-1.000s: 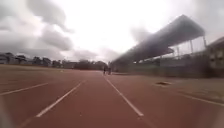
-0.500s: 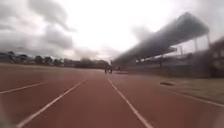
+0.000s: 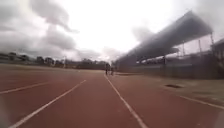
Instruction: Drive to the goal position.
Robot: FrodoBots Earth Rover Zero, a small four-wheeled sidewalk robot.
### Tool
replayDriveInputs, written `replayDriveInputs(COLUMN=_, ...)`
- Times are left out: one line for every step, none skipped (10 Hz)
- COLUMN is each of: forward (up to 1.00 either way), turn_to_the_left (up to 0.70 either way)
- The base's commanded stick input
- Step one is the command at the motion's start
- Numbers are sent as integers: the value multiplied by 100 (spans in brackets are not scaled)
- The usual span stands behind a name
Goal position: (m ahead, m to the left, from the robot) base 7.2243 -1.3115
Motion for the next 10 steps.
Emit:
replayDriveInputs(forward=85, turn_to_the_left=0)
replayDriveInputs(forward=85, turn_to_the_left=0)
replayDriveInputs(forward=85, turn_to_the_left=0)
replayDriveInputs(forward=85, turn_to_the_left=0)
replayDriveInputs(forward=85, turn_to_the_left=0)
replayDriveInputs(forward=85, turn_to_the_left=0)
replayDriveInputs(forward=85, turn_to_the_left=0)
replayDriveInputs(forward=85, turn_to_the_left=0)
replayDriveInputs(forward=85, turn_to_the_left=0)
replayDriveInputs(forward=85, turn_to_the_left=0)
